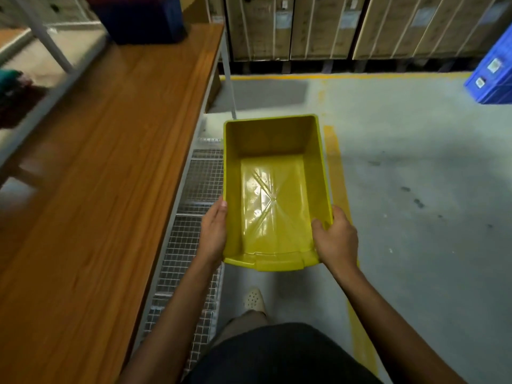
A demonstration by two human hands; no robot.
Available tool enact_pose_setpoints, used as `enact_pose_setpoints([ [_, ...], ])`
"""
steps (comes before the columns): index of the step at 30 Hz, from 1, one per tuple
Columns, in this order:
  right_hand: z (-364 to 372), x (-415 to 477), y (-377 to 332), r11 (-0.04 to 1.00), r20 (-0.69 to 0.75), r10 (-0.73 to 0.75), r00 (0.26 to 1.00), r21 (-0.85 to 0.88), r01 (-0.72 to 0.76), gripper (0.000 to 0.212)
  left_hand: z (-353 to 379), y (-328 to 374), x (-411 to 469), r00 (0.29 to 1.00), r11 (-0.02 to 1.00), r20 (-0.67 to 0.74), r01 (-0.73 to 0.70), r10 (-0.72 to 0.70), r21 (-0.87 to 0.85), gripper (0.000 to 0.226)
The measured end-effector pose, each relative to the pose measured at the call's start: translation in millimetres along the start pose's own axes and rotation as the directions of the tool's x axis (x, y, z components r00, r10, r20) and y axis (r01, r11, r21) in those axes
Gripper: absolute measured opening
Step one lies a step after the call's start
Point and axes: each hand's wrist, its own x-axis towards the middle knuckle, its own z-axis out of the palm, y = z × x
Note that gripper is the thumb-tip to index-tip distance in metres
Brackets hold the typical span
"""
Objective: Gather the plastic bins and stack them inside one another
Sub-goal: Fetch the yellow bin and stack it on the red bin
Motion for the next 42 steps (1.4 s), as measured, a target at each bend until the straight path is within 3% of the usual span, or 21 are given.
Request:
enact_pose_setpoints([
  [3,13,55,-29,1.000,-0.001,0.003,1.000,0.010,-0.003,0.038,8,26,61,1.000,1.000,0.027,-0.008,0.008,0.026,0.041],
  [7,28,124,-57,0.999,-0.005,-0.017,1.000,0.045,0.017,0.047,23,51,136,1.000,0.998,-0.008,0.012,-0.012,0.065,0.057],
  [11,45,205,-69,0.999,0.012,-0.007,1.000,0.035,0.007,0.037,50,71,202,1.000,0.999,-0.007,-0.018,0.019,0.041,0.045],
  [18,70,369,-86,0.994,0.080,-0.090,0.993,0.063,0.085,0.037,118,102,323,0.991,0.999,-0.126,-0.037,0.034,-0.023,0.034],
  [21,69,438,-102,0.991,0.104,-0.127,0.986,0.065,0.121,0.046,150,123,370,0.981,0.999,-0.190,-0.033,0.024,-0.041,0.036],
  [27,70,552,-135,0.977,0.184,-0.211,0.960,0.055,0.204,0.044,195,162,449,0.952,0.999,-0.305,-0.038,0.027,-0.032,0.040],
  [33,95,636,-187,0.942,0.206,-0.325,0.923,0.153,0.297,0.062,200,201,522,0.907,0.993,-0.416,-0.104,0.068,-0.064,0.044],
  [36,119,676,-221,0.913,0.198,-0.393,0.898,0.195,0.357,0.060,188,219,563,0.880,0.987,-0.467,-0.138,0.085,-0.082,0.051],
  [38,138,703,-249,0.889,0.198,-0.444,0.874,0.220,0.402,0.058,177,238,591,0.856,0.972,-0.500,-0.211,0.131,-0.106,0.042],
  [42,180,754,-317,0.824,0.176,-0.548,0.818,0.281,0.492,0.045,148,274,651,0.752,0.939,-0.628,-0.331,0.202,-0.095,0.037],
])
